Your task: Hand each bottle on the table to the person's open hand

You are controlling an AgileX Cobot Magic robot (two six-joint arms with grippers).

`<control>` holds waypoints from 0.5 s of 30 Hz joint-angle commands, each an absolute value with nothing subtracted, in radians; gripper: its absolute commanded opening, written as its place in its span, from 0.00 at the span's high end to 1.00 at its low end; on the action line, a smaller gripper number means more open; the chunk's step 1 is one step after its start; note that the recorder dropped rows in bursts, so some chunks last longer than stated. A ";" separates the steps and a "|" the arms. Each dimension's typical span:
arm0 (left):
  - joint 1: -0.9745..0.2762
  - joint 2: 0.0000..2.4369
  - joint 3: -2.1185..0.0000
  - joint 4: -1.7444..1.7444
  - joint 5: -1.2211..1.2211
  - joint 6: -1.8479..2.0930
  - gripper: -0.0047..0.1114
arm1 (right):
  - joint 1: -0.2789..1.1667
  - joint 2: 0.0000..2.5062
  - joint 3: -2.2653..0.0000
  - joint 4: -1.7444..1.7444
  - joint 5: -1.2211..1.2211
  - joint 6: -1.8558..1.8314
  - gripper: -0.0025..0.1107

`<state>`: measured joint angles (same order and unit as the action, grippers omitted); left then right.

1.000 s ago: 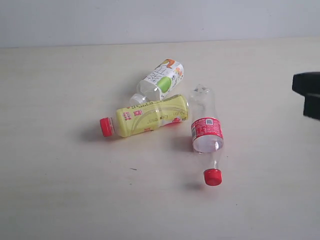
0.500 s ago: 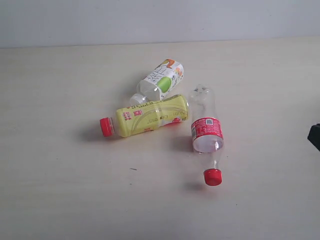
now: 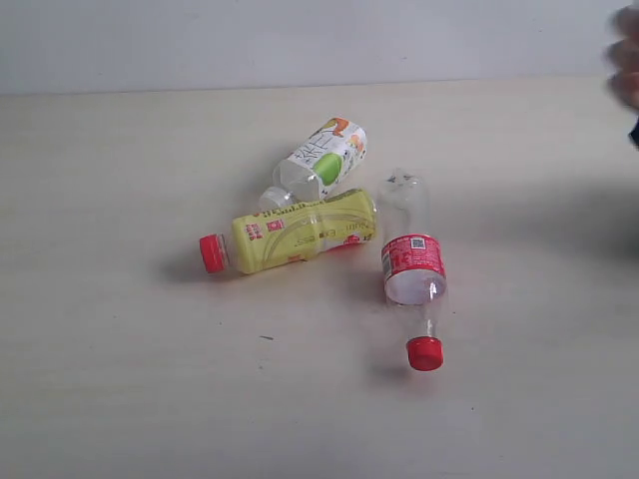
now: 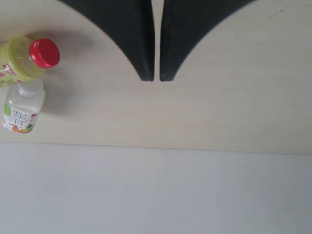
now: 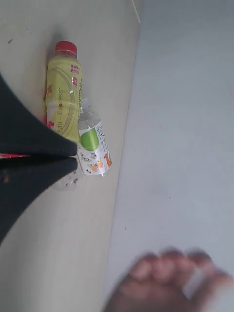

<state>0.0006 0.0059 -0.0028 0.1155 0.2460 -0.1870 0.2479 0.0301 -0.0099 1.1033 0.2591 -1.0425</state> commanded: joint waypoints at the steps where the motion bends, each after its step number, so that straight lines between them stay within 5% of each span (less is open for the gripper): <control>1: 0.004 0.000 0.000 0.117 0.245 -0.183 0.90 | 0.245 0.024 -0.007 1.092 0.266 -1.048 0.98; 15: 0.004 0.000 0.000 0.117 0.245 -0.183 0.90 | 0.245 0.024 -0.007 1.092 0.268 -1.036 0.98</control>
<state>0.0006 0.0059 -0.0028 0.1155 0.2460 -0.1870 0.2479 0.0301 -0.0099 1.0998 0.2650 -1.0382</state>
